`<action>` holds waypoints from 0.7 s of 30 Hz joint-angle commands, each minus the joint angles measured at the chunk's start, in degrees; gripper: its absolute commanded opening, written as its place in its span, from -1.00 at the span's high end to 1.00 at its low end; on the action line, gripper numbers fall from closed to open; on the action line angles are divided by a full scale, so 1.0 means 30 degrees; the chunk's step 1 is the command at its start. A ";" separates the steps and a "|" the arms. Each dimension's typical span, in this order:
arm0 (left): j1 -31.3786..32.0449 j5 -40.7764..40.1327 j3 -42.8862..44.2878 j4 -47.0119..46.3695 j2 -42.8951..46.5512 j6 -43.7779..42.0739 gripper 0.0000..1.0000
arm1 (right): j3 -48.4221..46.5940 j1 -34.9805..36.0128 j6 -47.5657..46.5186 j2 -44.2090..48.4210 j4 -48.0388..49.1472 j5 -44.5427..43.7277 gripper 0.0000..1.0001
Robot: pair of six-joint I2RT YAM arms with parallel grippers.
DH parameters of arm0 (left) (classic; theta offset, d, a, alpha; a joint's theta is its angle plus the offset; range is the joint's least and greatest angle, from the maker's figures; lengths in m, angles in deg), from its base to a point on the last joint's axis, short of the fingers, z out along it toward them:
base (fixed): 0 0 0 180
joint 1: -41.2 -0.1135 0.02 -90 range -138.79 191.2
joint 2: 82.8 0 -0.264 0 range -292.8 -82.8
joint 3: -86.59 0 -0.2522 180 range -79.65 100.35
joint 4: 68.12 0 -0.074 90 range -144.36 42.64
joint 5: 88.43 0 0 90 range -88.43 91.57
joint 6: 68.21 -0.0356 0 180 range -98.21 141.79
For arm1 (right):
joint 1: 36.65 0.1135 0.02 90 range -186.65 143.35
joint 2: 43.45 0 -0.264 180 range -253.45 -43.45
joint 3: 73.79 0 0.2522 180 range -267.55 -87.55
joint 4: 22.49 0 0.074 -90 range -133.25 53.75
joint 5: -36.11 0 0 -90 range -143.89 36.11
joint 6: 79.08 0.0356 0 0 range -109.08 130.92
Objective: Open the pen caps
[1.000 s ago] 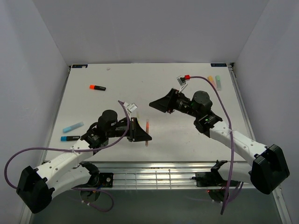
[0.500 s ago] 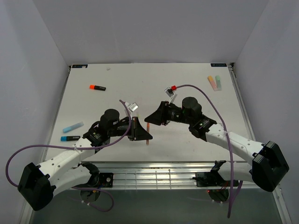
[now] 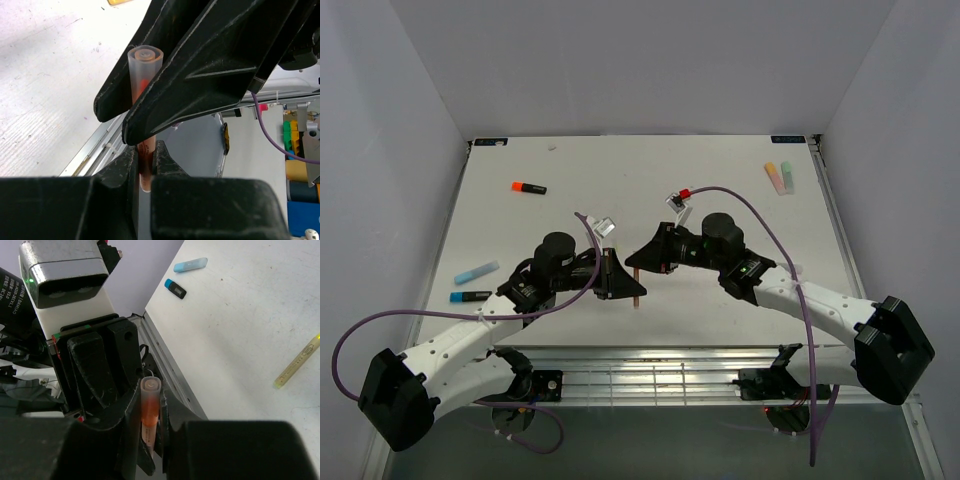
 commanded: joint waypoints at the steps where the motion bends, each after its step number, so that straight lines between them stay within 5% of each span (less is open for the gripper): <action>1: 0.0015 0.0205 0.0528 -0.0074 0.0278 0.0005 1.00 | 0.0082 0.0078 -0.0564 0.0032 0.0913 -0.1182 0.85; 9: 0.0015 0.0117 -0.0557 0.0511 0.0923 -0.0375 1.00 | 0.0230 -0.0652 -0.1589 0.1437 0.4134 -0.4992 0.85; 21: 0.0015 -0.0027 -0.0645 0.1127 0.1158 -0.1020 1.00 | -0.1940 -0.5018 0.2393 -0.0875 0.6390 -0.0278 0.85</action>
